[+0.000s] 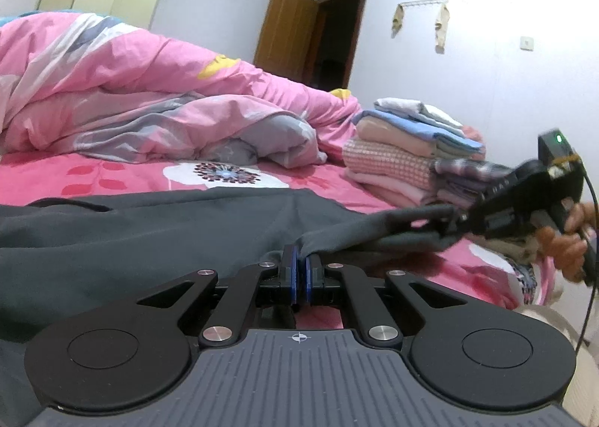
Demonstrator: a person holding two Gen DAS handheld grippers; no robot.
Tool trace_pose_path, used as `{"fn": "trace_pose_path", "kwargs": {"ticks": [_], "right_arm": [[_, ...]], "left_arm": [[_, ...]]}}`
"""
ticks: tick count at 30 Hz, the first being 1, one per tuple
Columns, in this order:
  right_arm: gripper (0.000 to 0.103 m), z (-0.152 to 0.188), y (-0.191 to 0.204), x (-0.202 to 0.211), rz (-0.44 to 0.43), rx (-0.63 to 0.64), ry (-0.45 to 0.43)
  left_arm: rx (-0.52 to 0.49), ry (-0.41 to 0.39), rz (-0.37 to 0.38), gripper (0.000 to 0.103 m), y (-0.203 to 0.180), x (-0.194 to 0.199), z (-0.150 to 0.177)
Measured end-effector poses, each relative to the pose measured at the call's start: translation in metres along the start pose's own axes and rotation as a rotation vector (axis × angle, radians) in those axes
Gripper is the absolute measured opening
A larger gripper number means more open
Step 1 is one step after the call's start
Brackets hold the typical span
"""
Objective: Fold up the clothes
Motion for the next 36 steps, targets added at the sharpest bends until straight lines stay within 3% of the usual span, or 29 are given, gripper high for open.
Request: {"fn": "trace_pose_path", "kwargs": {"ticks": [5,10,15,20,25,29,31,33,35,36], "right_arm": [[0.0,-0.01,0.011,0.009,0.046,0.188,-0.025],[0.0,0.009,-0.008,-0.013,0.15,0.324,0.061],[0.0,0.01,-0.006,-0.012,0.153,0.423,0.035],[0.0,0.019,-0.01,-0.015,0.158,0.465,0.063],[0.003,0.011,-0.013,-0.004,0.131,0.363,0.04],[0.009,-0.006,-0.029,0.015,0.146,0.188,0.015],[0.011,-0.014,-0.04,0.023,0.109,0.034,0.0],[0.018,-0.017,-0.047,0.024,0.069,-0.096,0.0],[0.038,-0.016,-0.05,0.019,0.044,-0.171,0.007],[0.042,-0.016,-0.051,0.016,0.032,-0.209,0.011]], "left_arm": [[-0.114,0.02,0.044,0.003,-0.015,0.002,0.004],[-0.282,0.084,0.096,0.003,-0.038,0.0,0.022],[-0.414,0.123,0.107,0.004,-0.049,0.003,0.035],[-0.471,0.16,0.091,0.004,-0.048,0.002,0.043],[-0.484,0.163,0.091,0.004,-0.048,0.006,0.043],[-0.486,0.158,0.09,0.004,-0.047,0.006,0.044],[-0.487,0.156,0.089,0.004,-0.048,0.006,0.044],[-0.487,0.154,0.086,0.004,-0.049,0.006,0.044],[-0.486,0.151,0.083,0.004,-0.049,0.006,0.044],[-0.485,0.149,0.081,0.004,-0.049,0.006,0.044]]}}
Point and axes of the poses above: each gripper's, at about its wrist camera, not at the fingertips, and x roughly against the way its jaws point, y to its left, z to its underside, the point moved 6 cm from there along -x, roughly the way its jaws point, and after that the axes turned 11 degrees about -y, right-handed, at the moved point
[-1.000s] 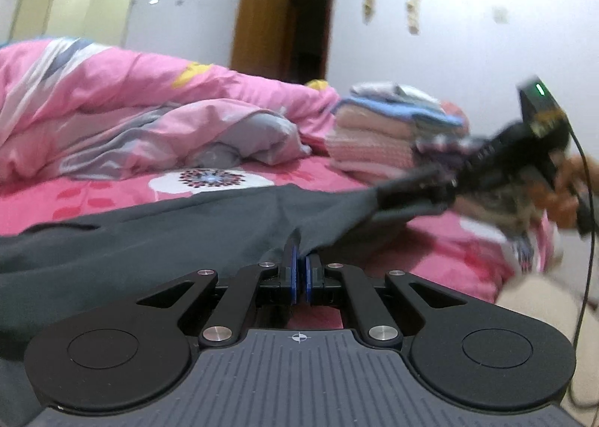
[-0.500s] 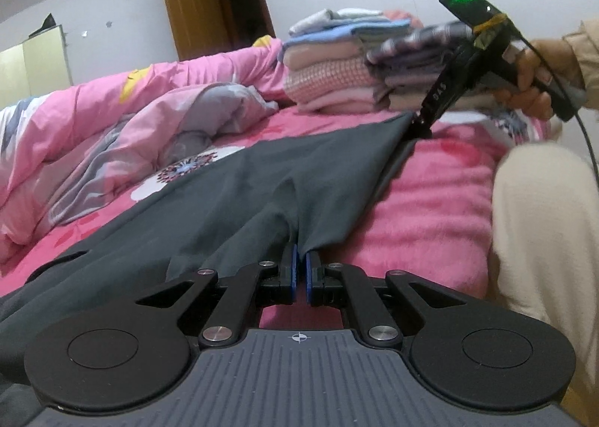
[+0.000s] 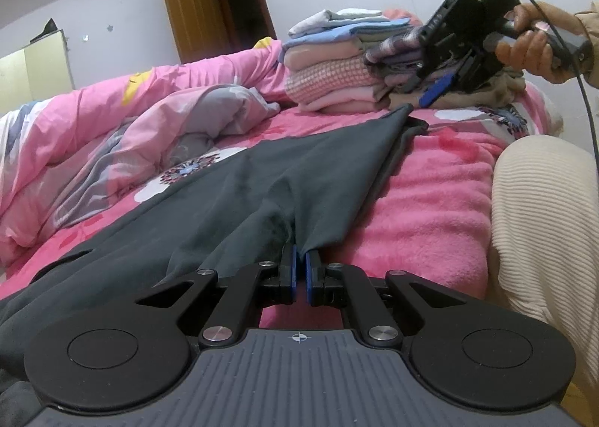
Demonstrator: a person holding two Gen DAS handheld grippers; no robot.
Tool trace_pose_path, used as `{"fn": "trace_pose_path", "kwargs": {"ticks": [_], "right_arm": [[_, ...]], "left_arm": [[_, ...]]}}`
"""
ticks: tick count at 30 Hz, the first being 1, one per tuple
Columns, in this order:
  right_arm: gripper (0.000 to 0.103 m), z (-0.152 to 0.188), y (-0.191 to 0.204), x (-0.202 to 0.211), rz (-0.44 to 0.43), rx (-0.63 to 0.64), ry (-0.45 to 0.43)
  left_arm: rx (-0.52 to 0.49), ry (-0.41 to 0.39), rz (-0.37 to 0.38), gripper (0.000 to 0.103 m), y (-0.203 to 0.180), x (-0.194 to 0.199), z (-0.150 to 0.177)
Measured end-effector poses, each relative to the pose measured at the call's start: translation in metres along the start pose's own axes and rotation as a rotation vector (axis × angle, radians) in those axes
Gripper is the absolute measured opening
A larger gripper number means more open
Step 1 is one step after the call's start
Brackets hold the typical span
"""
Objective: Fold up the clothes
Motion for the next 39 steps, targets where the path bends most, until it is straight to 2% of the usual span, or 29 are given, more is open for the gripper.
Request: {"fn": "trace_pose_path", "kwargs": {"ticks": [3,4,5,6,10,15,16,17,18,21,23,25,29,34,39], "right_arm": [[0.041,0.004,0.0,-0.012,-0.022,-0.053,0.016],[0.03,0.005,0.003,-0.014,-0.024,-0.037,0.01],[0.009,0.006,0.007,-0.014,-0.025,-0.012,0.001],[0.002,0.007,0.011,-0.013,-0.027,0.014,-0.009],[0.002,0.01,0.019,0.0,-0.012,0.088,-0.047],[0.005,0.02,-0.009,-0.011,0.05,0.023,-0.002],[0.01,0.02,-0.009,-0.008,0.049,0.016,-0.01],[0.019,0.02,-0.009,-0.004,0.049,0.009,-0.018],[0.023,0.019,-0.004,0.001,0.053,0.045,-0.043],[0.031,0.025,0.036,0.023,0.069,0.341,-0.136],[0.039,0.043,0.067,0.034,0.041,0.574,-0.161],[0.045,0.07,0.097,0.041,-0.012,0.814,-0.164],[0.052,0.132,0.136,0.044,-0.113,1.215,-0.112],[0.059,0.184,0.154,0.029,-0.139,1.544,-0.082],[0.06,0.215,0.154,0.01,-0.151,1.799,-0.113]], "left_arm": [[0.005,-0.004,-0.004,0.004,0.0,0.0,0.0],[0.005,-0.004,-0.004,0.004,0.0,0.0,0.0],[0.006,-0.005,-0.004,0.004,0.0,0.0,0.0],[0.007,-0.006,-0.004,0.004,0.0,0.001,0.0],[0.013,-0.009,-0.001,0.004,0.001,0.001,0.001],[0.019,-0.011,0.0,0.004,0.001,0.0,0.001],[0.02,-0.012,-0.001,0.004,0.002,0.0,0.001],[0.022,-0.013,-0.002,0.004,0.002,0.0,0.001],[0.024,-0.013,-0.002,0.004,0.002,0.0,0.001],[0.035,-0.02,-0.001,0.004,0.003,0.0,0.0],[0.048,-0.025,0.002,0.004,0.004,0.0,-0.001],[0.058,-0.027,0.003,0.004,0.005,0.0,-0.002],[0.075,-0.027,0.004,0.004,0.008,0.001,-0.002],[0.156,-0.032,0.022,0.004,0.016,0.002,-0.004],[0.241,-0.039,0.045,0.004,0.024,0.002,-0.006]]}}
Point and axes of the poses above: each gripper's, at about its wrist camera, not at the fingertips, and x roughly against the way its jaws point, y to its left, z to its underside, the point moved 6 cm from there along -x, roughly the way its jaws point, and after that the axes turned 11 degrees about -y, right-handed, at the moved point
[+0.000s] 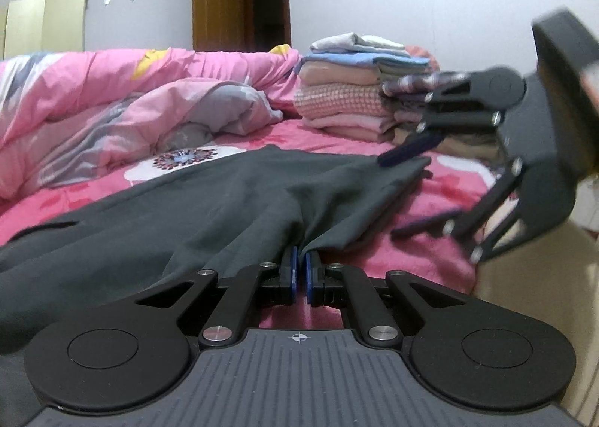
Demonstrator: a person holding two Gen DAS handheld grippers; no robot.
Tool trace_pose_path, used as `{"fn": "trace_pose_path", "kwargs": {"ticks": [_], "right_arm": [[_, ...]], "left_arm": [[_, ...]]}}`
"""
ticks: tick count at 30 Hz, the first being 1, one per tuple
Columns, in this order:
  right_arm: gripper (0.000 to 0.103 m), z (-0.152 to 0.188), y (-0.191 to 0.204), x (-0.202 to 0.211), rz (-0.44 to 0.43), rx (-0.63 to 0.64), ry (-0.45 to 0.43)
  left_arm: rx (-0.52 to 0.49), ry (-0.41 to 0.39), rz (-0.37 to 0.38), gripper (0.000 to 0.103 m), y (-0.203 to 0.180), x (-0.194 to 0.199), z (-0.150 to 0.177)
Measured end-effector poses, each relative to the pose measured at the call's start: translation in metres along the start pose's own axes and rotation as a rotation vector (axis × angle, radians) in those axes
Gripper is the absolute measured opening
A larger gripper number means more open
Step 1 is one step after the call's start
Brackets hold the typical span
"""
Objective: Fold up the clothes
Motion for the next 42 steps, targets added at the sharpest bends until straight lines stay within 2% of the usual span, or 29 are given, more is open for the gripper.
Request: {"fn": "trace_pose_path", "kwargs": {"ticks": [1,3,5,8,13,18,21,25,29,32,34,36,37,38,41,42], "right_arm": [[0.059,-0.001,0.003,-0.004,-0.002,0.029,-0.004],[0.049,-0.003,0.007,-0.012,-0.003,0.067,-0.01],[0.019,-0.005,0.01,-0.019,-0.01,0.099,-0.013],[0.011,-0.011,0.004,-0.022,-0.056,0.093,-0.027],[0.01,-0.022,-0.023,-0.022,-0.213,-0.028,-0.094],[0.009,-0.03,-0.059,-0.041,-0.384,-0.095,-0.099],[0.009,-0.029,-0.084,-0.068,-0.443,-0.189,-0.085],[0.009,-0.024,-0.102,-0.099,-0.496,-0.32,-0.064],[0.01,-0.012,-0.099,-0.116,-0.501,-0.386,-0.043],[0.01,-0.003,-0.095,-0.125,-0.508,-0.436,-0.023],[0.01,0.0,-0.097,-0.127,-0.498,-0.469,-0.018],[0.019,0.002,-0.104,-0.129,-0.467,-0.511,-0.011],[0.037,0.003,-0.108,-0.13,-0.452,-0.532,-0.008],[0.05,0.004,-0.116,-0.128,-0.429,-0.556,-0.013],[0.063,0.01,-0.145,-0.114,-0.349,-0.638,-0.037],[0.064,0.014,-0.158,-0.106,-0.303,-0.676,-0.048]], "left_arm": [[0.021,0.0,0.006,0.004,0.002,0.0,-0.001],[0.063,0.001,0.015,0.004,0.006,0.0,-0.002],[0.111,0.002,0.026,0.004,0.01,0.0,-0.003],[0.203,0.007,0.046,0.004,0.02,-0.002,-0.005],[0.321,0.013,0.083,0.004,0.037,-0.006,-0.011],[0.4,0.007,0.064,0.004,0.059,-0.013,-0.017],[0.447,0.014,0.034,0.004,0.073,-0.018,-0.017],[0.495,0.039,-0.034,0.007,0.086,-0.025,-0.01],[0.498,0.034,-0.088,0.01,0.093,-0.024,-0.01],[0.458,0.013,-0.118,0.02,0.091,-0.02,-0.014],[0.426,0.008,-0.118,0.032,0.087,-0.022,-0.018],[0.402,0.028,-0.113,0.037,0.082,-0.031,-0.021],[0.387,0.047,-0.113,0.037,0.08,-0.036,-0.02],[0.367,0.071,-0.123,0.037,0.078,-0.041,-0.019],[0.365,0.108,-0.156,0.037,0.081,-0.047,-0.011],[0.387,0.104,-0.156,0.037,0.083,-0.046,-0.011]]}}
Point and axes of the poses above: each gripper's, at about its wrist camera, not at the fingertips, and x roughly against the way its jaws point, y to its left, z to its underside, the point moved 6 cm from there along -x, roughly the way its jaws point, and after that the axes turned 11 degrees about -y, right-handed, at the moved point
